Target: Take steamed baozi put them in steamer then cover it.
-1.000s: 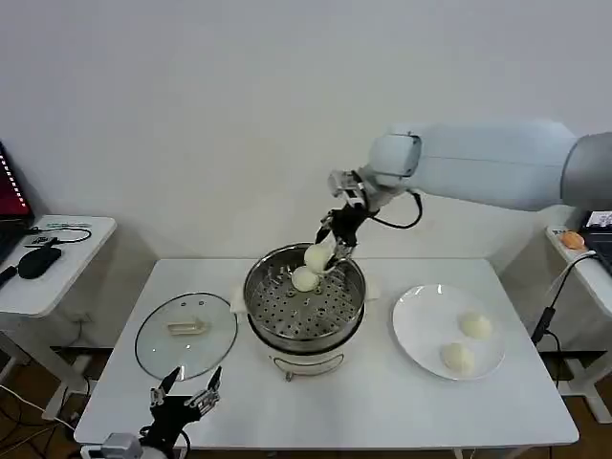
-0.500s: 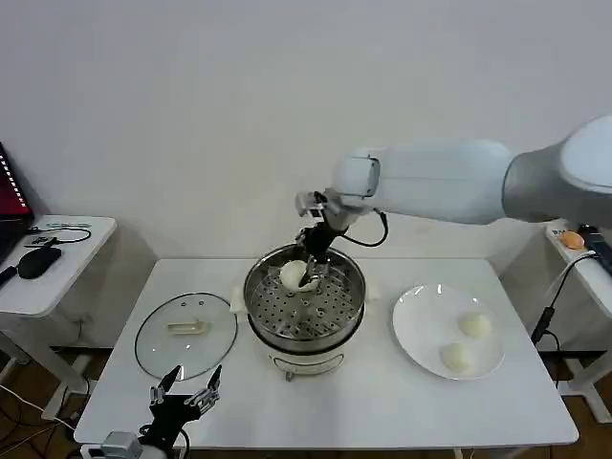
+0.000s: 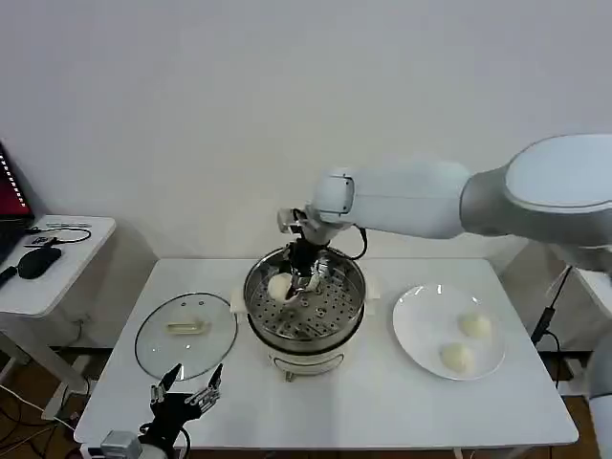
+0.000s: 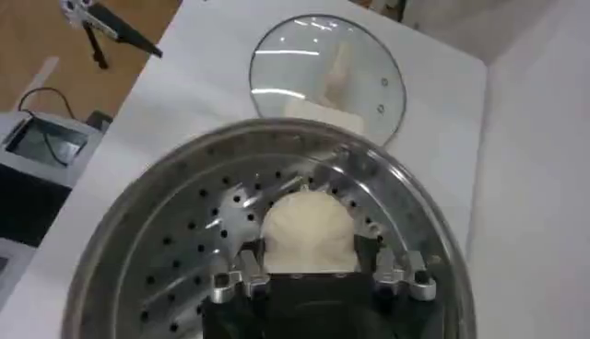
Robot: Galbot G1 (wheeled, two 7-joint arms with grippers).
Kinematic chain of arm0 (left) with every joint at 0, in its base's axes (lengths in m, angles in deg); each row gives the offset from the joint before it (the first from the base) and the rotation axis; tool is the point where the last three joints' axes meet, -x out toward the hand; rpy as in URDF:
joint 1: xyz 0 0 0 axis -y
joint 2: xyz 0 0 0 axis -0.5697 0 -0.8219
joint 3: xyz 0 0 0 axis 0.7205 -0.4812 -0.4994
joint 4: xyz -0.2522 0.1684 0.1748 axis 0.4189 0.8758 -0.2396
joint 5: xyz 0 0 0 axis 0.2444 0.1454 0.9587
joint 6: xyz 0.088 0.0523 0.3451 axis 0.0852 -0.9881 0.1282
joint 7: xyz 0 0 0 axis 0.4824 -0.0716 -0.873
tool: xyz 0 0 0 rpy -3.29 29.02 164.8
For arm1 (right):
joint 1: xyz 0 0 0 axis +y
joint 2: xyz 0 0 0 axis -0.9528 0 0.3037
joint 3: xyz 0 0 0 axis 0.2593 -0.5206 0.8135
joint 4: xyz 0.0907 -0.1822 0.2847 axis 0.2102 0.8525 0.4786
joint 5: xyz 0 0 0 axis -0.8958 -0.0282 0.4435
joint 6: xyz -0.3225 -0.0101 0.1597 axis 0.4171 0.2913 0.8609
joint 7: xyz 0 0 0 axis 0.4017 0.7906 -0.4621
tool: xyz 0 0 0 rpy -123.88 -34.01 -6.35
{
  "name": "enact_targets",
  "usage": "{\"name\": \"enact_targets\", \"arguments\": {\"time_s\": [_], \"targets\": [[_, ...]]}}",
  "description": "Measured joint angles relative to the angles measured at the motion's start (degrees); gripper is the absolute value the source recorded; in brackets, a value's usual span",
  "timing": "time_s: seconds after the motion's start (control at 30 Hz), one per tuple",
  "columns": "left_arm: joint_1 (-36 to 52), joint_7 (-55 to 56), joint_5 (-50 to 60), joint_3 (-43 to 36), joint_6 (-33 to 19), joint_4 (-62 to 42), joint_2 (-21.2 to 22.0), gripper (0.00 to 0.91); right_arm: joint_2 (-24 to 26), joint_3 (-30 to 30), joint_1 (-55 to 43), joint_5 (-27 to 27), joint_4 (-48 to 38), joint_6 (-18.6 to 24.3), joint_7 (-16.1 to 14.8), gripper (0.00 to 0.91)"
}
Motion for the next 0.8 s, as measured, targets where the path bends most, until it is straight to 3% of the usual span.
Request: {"name": "enact_targets", "arguments": {"time_s": [0.6,0.63,0.67,0.8], "targets": [[-0.7,0.0,-0.2,0.1,0.1,1.4,0.0,0.907,-2.8,1.5,5.0,-1.5,-5.2,-0.3,0.0,0.675],[-0.7,0.0,-0.2,0.1,0.1,1.5,0.0,0.907,-2.8,1.5,5.2,-1.6,-5.3,-0.3,0.0,0.725],[-0.7,0.0,-0.2,0.2,0.1,1.6,0.0,0.907,-2.9,1.6,5.2,-1.6,-5.4,-0.3,0.0,0.907],[-0.6,0.0,-0.3,0.3,0.1,1.8,0.0,0.907,-3.0,1.8,5.3,-1.6,-5.6,-0.4,0.1,0.907]]}}
